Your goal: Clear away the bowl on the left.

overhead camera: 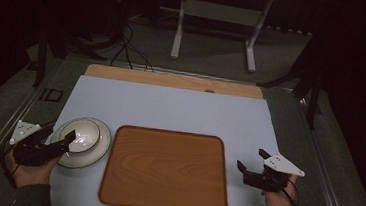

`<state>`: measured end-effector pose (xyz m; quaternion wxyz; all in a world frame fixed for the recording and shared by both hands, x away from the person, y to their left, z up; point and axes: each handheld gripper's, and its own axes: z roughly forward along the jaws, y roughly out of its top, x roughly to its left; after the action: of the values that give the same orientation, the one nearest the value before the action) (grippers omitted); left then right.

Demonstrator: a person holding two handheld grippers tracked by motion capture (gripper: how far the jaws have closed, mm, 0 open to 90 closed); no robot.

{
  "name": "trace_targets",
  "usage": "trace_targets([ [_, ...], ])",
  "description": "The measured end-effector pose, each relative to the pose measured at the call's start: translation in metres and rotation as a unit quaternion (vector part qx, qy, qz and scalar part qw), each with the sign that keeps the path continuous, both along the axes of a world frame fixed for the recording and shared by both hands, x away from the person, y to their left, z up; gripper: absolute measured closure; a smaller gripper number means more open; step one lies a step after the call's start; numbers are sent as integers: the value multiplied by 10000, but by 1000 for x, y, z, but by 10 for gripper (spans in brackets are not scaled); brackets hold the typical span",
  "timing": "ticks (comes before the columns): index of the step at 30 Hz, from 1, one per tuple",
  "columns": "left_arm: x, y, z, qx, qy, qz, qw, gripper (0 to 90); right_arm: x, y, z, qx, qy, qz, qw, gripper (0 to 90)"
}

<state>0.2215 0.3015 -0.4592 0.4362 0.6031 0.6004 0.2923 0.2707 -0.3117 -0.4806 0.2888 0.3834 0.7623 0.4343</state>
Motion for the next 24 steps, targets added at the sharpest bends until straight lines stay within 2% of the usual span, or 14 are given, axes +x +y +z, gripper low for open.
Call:
trace_targets([
  [1,0,-1,0,21,-30,-5,10000,237,-1,-2,2,94,-85,-80,9999,116],
  [3,0,-1,0,44,-23,4,10000,250,-1,-2,3,170,-133,-66,9997,116],
  [6,-1,-3,1,147,-22,41,9999,300,-1,-2,4,105,-160,-93,9998,112],
  [15,-3,-1,1,79,-66,35,9999,348,-3,-1,5,50,-292,-44,9996,112],
  [19,1,-1,-1,74,39,15,10000,352,-5,-1,6,72,-351,-38,9994,112],
  [24,5,-1,-2,199,138,55,9997,352,-4,-1,6,78,-379,-47,9992,113],
])
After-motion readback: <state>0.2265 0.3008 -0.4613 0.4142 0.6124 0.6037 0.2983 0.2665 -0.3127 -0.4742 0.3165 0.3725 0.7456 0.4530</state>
